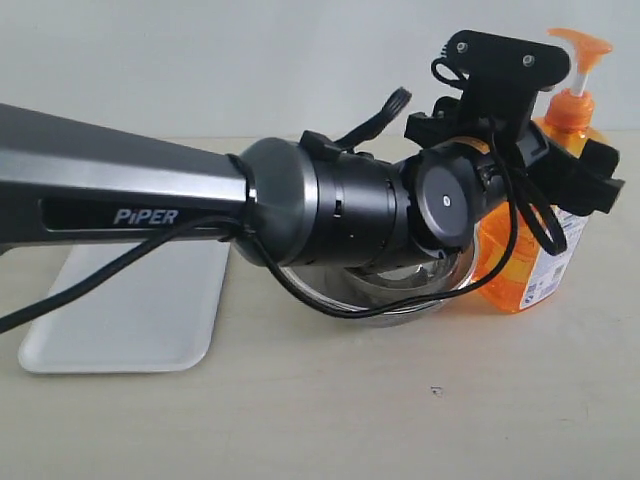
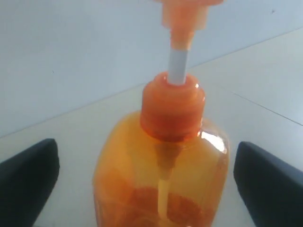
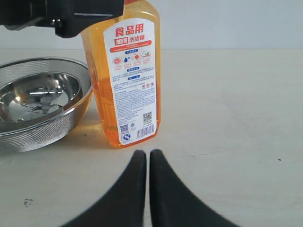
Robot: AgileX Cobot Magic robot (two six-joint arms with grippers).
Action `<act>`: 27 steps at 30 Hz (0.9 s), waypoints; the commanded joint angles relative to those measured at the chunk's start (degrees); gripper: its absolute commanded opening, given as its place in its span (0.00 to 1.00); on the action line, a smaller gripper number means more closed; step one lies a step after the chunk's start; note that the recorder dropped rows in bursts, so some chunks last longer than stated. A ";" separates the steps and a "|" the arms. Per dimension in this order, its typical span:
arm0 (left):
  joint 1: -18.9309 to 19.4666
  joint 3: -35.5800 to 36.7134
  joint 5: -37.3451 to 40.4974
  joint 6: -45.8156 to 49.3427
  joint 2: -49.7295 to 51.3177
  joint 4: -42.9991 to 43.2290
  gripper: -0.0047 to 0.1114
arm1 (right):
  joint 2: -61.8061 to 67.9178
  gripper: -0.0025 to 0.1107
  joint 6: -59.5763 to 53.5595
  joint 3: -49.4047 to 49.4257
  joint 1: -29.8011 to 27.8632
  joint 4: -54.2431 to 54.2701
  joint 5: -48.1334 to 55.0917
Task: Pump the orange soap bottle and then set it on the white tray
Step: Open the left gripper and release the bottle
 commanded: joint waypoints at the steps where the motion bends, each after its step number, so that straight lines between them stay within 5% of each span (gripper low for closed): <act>1: -0.24 3.00 1.85 -0.29 -2.21 -1.57 0.83 | -0.30 0.02 -0.15 -0.02 -0.12 0.04 -0.53; 14: -2.90 18.18 0.68 1.02 -15.94 -1.72 0.83 | -0.30 0.02 -0.15 -0.02 -0.12 0.04 -0.53; 27: -4.35 40.92 -0.57 -2.80 -33.21 -2.16 0.83 | -0.30 0.02 -0.15 -0.02 -0.12 0.04 -0.53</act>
